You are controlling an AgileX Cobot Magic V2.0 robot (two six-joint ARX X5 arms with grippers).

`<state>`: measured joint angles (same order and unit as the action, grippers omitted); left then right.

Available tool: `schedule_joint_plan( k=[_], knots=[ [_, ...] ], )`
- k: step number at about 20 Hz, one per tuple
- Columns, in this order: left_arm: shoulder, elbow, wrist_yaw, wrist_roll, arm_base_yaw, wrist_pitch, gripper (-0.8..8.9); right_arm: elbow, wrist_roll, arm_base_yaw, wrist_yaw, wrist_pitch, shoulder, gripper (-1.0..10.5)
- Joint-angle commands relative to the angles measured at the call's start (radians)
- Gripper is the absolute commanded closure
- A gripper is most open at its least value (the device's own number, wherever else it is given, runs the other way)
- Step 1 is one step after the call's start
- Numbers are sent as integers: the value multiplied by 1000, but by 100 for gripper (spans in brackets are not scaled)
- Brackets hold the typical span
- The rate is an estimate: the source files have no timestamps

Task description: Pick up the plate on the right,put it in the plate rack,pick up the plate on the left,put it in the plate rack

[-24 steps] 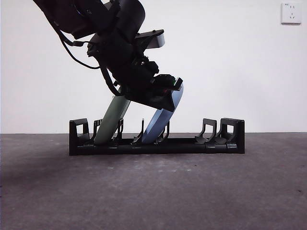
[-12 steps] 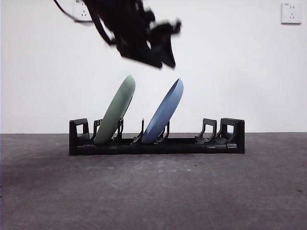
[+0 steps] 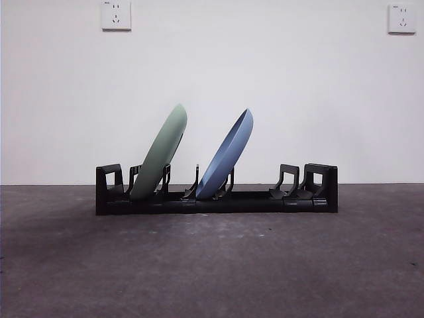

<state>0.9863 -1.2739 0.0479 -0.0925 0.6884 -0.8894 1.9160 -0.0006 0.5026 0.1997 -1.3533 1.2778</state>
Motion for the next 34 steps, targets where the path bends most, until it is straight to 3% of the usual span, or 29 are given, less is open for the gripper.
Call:
schedule_joint_plan(
  k=[1,7,8,10,18,24,31,32,34],
  knots=[
    [-90,2,5,14,0,-49,625,-103,-13,1,11,-24,-10,729],
    [-200,2,5,14,0,-74,630,-238,-23,2,29,-24,-13,734],
    [-201,2,5,14,0,-76,651,-240,-24,2,32,-24,-13,794],
    [-201,2,5,14,0,-82,833,-242,-35,2,36,-24,-13,968],
    [-184,2,5,13,0,-83,817,-243,-27,1,29,-23,-13,945],
    [-159,2,5,13,0,-84,817,-243,-27,1,-85,-23,-13,945],
    [-111,2,0,8,-4,-22,817,-243,-27,1,-153,-23,-13,945],
    [-117,4,-4,-3,2,24,817,-243,-27,1,-152,-23,-13,945],
    [-144,5,-24,-106,-36,148,817,-243,-27,1,-155,-23,-13,945]
  ],
)
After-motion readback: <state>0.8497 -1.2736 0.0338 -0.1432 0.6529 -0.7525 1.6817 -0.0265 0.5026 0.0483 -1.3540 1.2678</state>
